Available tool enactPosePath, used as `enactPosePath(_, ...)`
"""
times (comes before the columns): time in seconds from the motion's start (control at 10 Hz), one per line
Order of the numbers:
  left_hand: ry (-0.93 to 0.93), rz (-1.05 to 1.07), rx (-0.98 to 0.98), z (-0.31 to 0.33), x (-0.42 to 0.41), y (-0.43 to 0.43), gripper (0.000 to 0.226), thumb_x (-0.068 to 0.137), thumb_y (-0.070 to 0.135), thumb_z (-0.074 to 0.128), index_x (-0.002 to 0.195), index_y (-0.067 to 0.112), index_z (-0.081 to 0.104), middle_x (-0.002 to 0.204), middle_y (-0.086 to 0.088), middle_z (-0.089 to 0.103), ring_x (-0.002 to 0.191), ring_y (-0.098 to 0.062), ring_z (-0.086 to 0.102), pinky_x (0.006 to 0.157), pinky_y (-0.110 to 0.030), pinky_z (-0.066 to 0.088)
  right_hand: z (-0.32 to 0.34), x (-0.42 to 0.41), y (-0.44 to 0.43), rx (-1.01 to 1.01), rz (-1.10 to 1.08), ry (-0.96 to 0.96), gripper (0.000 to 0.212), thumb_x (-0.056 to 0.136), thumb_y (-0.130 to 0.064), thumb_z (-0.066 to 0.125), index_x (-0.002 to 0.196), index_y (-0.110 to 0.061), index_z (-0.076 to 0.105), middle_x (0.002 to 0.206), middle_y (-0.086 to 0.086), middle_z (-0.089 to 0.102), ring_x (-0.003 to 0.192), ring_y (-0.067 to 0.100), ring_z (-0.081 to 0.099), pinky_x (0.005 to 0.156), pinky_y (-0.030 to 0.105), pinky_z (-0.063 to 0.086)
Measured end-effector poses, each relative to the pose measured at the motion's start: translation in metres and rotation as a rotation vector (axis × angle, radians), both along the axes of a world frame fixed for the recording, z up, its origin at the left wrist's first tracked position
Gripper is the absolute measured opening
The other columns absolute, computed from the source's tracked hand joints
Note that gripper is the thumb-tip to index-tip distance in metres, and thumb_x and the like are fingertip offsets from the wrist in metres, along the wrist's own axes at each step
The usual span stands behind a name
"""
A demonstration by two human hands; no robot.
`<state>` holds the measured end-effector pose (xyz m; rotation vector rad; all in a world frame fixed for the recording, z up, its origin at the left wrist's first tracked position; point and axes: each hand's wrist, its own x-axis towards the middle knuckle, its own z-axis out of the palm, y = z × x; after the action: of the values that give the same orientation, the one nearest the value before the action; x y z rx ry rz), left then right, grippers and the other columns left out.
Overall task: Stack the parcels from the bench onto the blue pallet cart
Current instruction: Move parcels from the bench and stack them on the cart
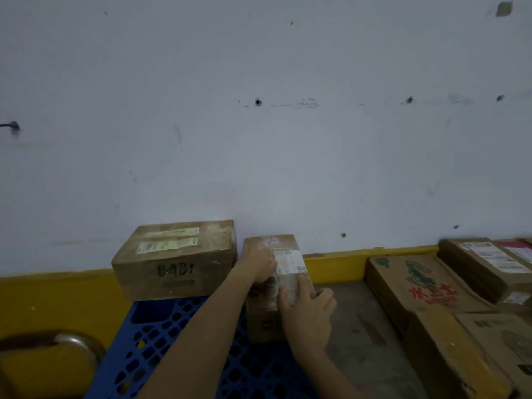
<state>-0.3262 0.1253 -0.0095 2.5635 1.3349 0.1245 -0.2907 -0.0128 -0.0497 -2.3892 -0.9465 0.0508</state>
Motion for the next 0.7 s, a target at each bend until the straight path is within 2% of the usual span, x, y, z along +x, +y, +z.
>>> enactPosePath(0.1,-0.003,-0.059,-0.057,-0.001,0.000,0.012,0.038,0.100,0.020,0.027,0.124,0.000,0.049,0.139,-0.017,0.041,0.127,-0.032,0.035,0.108,-0.040,0.023,-0.001,-0.003,0.013,-0.015,-0.016,-0.018,0.059,0.090,-0.063,0.030,0.141,-0.035,0.022,0.126,0.009,0.029,0.116,0.023,0.034,0.068,0.018,0.038)
enactPosePath(0.2,-0.098,0.048,-0.160,-0.004,0.004,0.026,0.035,0.100,0.012,0.024,0.114,-0.002,0.054,0.132,-0.019,0.048,0.122,-0.033,0.041,0.108,-0.046,0.025,-0.001,0.002,0.028,-0.027,-0.014,0.040,0.061,0.090,-0.063,0.031,0.142,-0.035,0.019,0.130,0.008,0.026,0.118,0.023,0.032,0.072,0.019,0.040)
enactPosePath(0.3,-0.082,0.083,-0.168,-0.009,0.007,0.039,0.036,0.099,0.010,0.023,0.121,-0.004,0.049,0.136,-0.021,0.044,0.124,-0.037,0.038,0.108,-0.051,0.024,-0.002,0.006,0.042,-0.054,-0.010,0.063,0.062,0.090,-0.062,0.031,0.144,-0.036,0.016,0.138,0.010,0.022,0.125,0.025,0.029,0.078,0.020,0.043)
enactPosePath(0.4,-0.082,0.063,-0.120,-0.014,0.011,0.042,0.039,0.100,0.018,0.025,0.130,0.000,0.043,0.144,-0.019,0.035,0.132,-0.036,0.031,0.112,-0.048,0.018,-0.004,0.009,0.050,-0.032,-0.011,0.054,0.060,0.090,-0.062,0.032,0.143,-0.037,0.017,0.136,0.009,0.023,0.122,0.023,0.029,0.075,0.019,0.041)
enactPosePath(0.5,-0.057,0.047,-0.069,-0.013,0.013,0.044,0.045,0.098,0.027,0.034,0.138,0.008,0.036,0.147,-0.018,0.029,0.133,-0.035,0.032,0.110,-0.041,0.027,-0.008,0.011,0.053,-0.046,-0.020,0.060,0.060,0.089,-0.063,0.032,0.142,-0.037,0.017,0.132,0.008,0.023,0.120,0.023,0.029,0.069,0.018,0.036)
enactPosePath(0.6,-0.096,-0.005,-0.092,-0.015,0.014,0.045,0.039,0.098,0.024,0.034,0.131,0.005,0.040,0.139,-0.019,0.035,0.119,-0.029,0.043,0.103,-0.036,0.037,-0.004,0.011,0.047,-0.048,0.014,0.063,0.063,0.089,-0.065,0.030,0.143,-0.036,0.017,0.133,0.009,0.023,0.121,0.024,0.029,0.069,0.019,0.035)
enactPosePath(0.7,-0.091,0.059,-0.038,-0.016,0.017,0.051,0.043,0.095,0.027,0.040,0.134,0.008,0.040,0.140,-0.019,0.038,0.125,-0.033,0.041,0.104,-0.039,0.035,0.000,0.020,0.044,-0.030,0.084,0.096,0.062,0.087,-0.067,0.031,0.140,-0.037,0.022,0.134,0.009,0.026,0.121,0.024,0.031,0.076,0.024,0.040)
